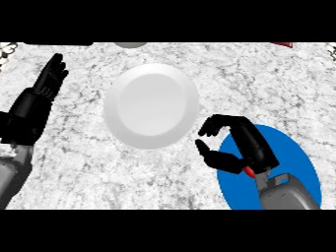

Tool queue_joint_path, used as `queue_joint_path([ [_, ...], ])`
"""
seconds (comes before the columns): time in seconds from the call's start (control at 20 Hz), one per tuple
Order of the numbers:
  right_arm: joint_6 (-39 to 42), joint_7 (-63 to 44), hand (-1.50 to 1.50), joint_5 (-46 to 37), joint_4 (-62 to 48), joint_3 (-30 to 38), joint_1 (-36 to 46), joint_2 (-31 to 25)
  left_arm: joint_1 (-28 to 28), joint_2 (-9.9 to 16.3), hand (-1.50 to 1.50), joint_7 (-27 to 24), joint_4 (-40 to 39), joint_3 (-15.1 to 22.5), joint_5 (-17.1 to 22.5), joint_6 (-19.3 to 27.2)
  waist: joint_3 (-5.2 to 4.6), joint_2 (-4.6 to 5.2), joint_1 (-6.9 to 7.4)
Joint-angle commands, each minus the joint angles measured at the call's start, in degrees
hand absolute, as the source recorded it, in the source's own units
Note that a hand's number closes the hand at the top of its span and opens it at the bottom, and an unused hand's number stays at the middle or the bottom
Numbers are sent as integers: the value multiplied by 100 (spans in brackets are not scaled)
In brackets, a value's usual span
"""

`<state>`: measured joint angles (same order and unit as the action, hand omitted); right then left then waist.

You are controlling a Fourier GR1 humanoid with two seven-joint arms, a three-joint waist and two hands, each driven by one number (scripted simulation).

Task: Pick the tomato from the plate and place it in the plate

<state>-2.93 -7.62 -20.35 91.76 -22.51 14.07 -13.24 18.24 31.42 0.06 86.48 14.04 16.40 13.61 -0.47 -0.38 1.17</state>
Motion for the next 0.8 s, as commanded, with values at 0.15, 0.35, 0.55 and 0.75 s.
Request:
queue_joint_path([
  [0.15,-2191,1372,-150,-315,-547,-624,-1175,1289,-96,46,0,71,198,-324,301,-212,58,44,-78],
  [0.35,-2145,1769,-150,-300,-97,-385,-1240,1251,-467,-52,0,-120,267,-412,177,-396,48,30,-112],
  [0.55,-1653,647,-150,-811,818,-66,-942,564,-267,80,0,379,522,-626,124,-410,45,20,-121],
  [0.75,-923,-959,-150,-1734,1630,-238,-1139,-175,-254,-7,0,314,392,-542,52,-322,28,-9,-218],
])
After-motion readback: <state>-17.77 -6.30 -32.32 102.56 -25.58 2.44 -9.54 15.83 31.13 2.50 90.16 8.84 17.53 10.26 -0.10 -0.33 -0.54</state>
